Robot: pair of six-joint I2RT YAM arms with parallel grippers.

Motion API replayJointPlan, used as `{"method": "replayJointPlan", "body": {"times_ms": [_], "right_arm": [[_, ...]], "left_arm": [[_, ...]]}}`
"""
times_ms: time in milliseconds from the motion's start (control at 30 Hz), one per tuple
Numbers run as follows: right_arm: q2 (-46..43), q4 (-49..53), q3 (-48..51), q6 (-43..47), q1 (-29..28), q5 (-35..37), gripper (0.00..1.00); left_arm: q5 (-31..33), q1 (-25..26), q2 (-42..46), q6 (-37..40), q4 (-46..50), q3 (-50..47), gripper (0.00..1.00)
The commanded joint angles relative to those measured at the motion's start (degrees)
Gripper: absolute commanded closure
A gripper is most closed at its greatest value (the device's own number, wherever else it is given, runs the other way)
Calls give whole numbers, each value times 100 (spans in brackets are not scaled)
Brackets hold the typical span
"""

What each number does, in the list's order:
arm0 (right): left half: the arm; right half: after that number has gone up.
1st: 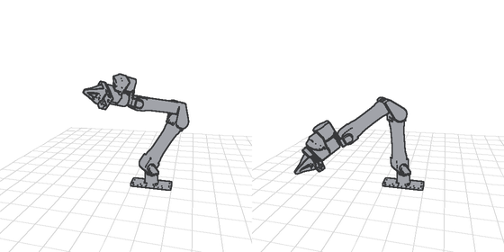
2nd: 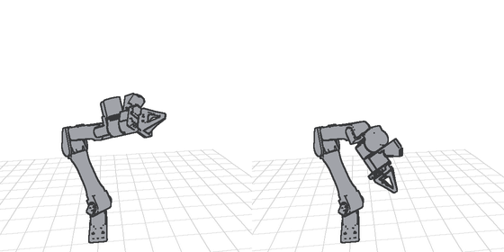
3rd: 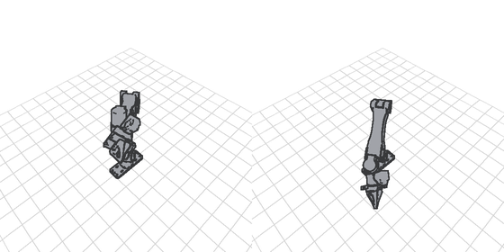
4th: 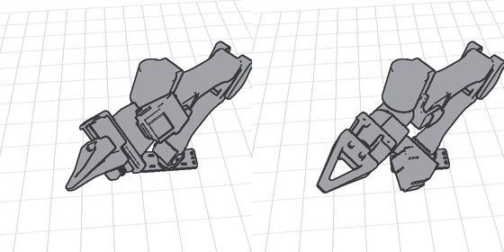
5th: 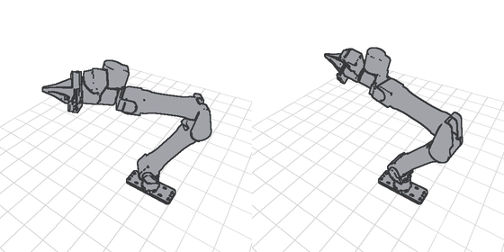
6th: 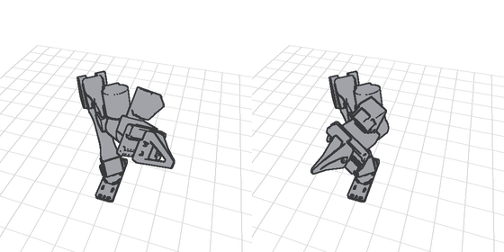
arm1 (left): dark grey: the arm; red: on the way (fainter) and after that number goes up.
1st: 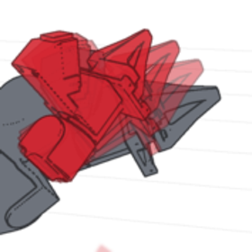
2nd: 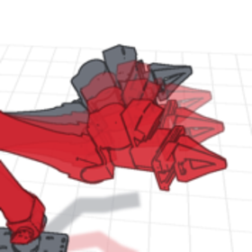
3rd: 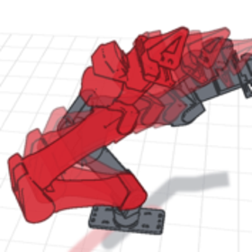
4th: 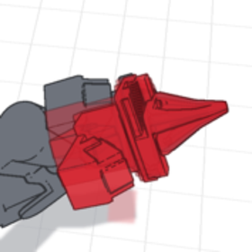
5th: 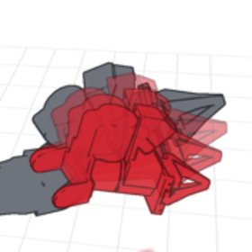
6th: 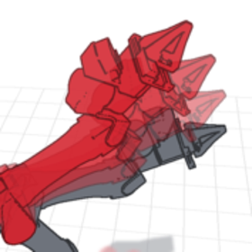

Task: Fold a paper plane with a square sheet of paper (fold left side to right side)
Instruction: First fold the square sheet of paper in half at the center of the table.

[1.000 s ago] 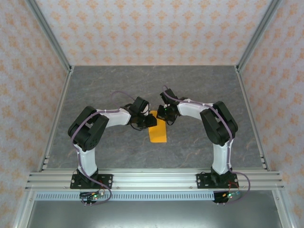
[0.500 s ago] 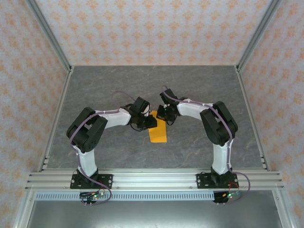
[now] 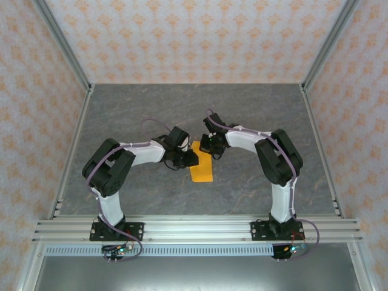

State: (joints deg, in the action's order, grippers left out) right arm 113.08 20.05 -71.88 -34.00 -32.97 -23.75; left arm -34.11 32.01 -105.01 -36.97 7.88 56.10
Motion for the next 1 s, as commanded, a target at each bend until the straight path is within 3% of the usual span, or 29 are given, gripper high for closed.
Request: {"method": "replayJointPlan", "body": {"times_ms": [0,967], "right_arm": [[355,526,87,5,-26,493,90],[415,552,27,-10,-75,485,90]], "left_arm": [[-49,91,169,120,173,-255,77],[-1,693,1514,-346,-436,-1807,78]]}}
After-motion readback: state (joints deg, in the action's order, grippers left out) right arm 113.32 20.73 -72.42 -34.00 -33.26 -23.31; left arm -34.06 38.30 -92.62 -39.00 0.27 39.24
